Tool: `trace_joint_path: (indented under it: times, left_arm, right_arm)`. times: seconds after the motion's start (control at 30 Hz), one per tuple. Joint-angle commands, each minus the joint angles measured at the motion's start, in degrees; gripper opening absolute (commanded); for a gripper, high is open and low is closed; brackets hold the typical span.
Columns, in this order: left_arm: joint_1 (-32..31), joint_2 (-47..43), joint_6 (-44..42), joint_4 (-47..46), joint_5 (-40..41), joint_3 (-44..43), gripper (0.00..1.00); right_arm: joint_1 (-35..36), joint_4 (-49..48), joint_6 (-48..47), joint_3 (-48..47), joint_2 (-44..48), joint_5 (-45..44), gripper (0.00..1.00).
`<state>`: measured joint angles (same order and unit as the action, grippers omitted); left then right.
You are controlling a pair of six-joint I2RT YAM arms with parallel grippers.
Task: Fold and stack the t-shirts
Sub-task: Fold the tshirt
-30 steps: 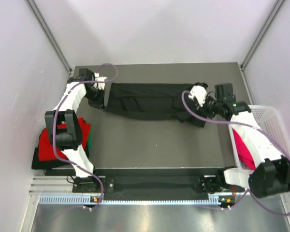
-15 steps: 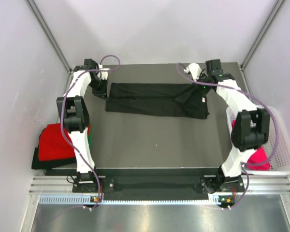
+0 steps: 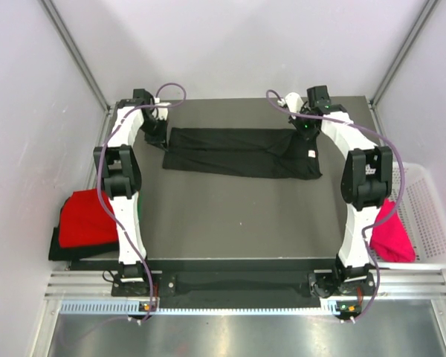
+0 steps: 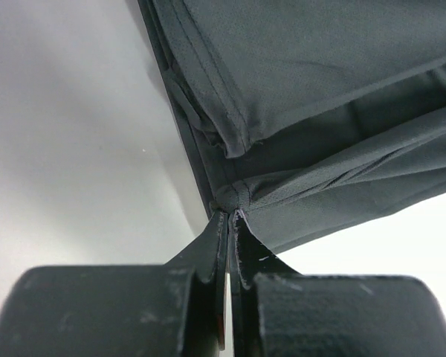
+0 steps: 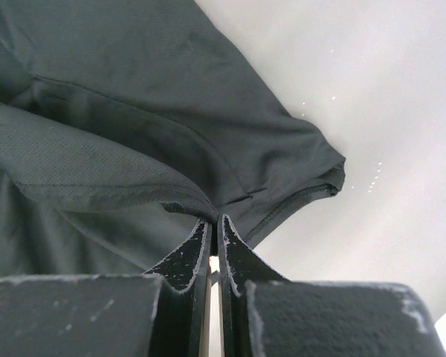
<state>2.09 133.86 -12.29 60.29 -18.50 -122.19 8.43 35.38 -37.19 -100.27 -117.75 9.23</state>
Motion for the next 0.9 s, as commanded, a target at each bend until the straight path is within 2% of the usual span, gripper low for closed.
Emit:
trace_joint_path:
  times: [0.0, 0.2, 0.27, 0.3, 0.4, 0.43, 0.5, 0.53, 0.57, 0.67, 0.7, 0.8, 0.87]
  left_arm:
    - [-0.1, 1.2, 0.9, -1.0, -0.1, -3.1, 0.0]
    - [-0.4, 1.6, 1.9, -2.2, -0.7, -4.2, 0.0]
    - [-0.7, 1.1, 2.4, -2.4, -0.4, -4.1, 0.0]
    - [-0.7, 0.7, 3.3, -3.0, 0.0, -4.0, 0.05]
    - [-0.8, -2.0, 4.6, -4.7, 4.5, -3.3, 0.12]
    - [-0.7, -3.2, 4.7, -4.7, 7.2, -2.7, 0.21]
    - [-0.8, -7.8, 4.9, -8.1, 7.9, 0.1, 0.28]
    - [-0.8, -9.7, 4.9, -9.9, 7.6, 4.5, 0.3]
    - [-0.9, -13.2, 4.8, -11.1, 5.0, 6.7, 0.3]
    - [-1.8, -18.5, 3.3, -14.9, 3.8, 14.6, 0.31]
    - [-4.5, -19.2, 2.7, -15.9, 3.7, 16.5, 0.31]
    - [-6.6, -18.5, 1.7, -16.0, 2.8, 20.7, 0.29]
    - [-6.9, -15.8, 2.3, -15.0, 1.4, 21.5, 0.28]
  right_arm:
    - [-0.8, -1.9, 1.4, -3.5, -1.3, -1.0, 0.0]
    - [-1.2, -2.3, 2.5, -7.6, -5.8, -2.9, 0.0]
    - [-1.2, -2.6, 3.5, -9.5, -6.6, -3.2, 0.07]
    - [-1.3, -3.2, 4.0, -9.8, -6.8, -3.6, 0.14]
    - [-1.2, -3.4, 6.6, -10.7, -5.7, -4.1, 0.16]
    - [-1.2, -3.8, 8.4, -10.0, -4.9, -4.6, 0.22]
    - [-1.3, -5.7, 9.4, -7.3, -0.8, -6.5, 0.34]
    - [-1.4, -7.8, 10.0, -3.7, 0.9, -6.9, 0.36]
    - [-1.3, -8.6, 10.0, -2.0, 2.5, -6.7, 0.37]
    - [-1.4, -7.9, 10.7, 2.4, 7.6, -3.1, 0.38]
    - [-1.4, -7.3, 11.2, 3.7, 8.0, -0.2, 0.38]
    - [-0.9, -4.0, 11.6, 5.0, 7.9, 6.8, 0.35]
    - [-0.3, -2.5, 10.7, 5.3, 6.4, 7.6, 0.31]
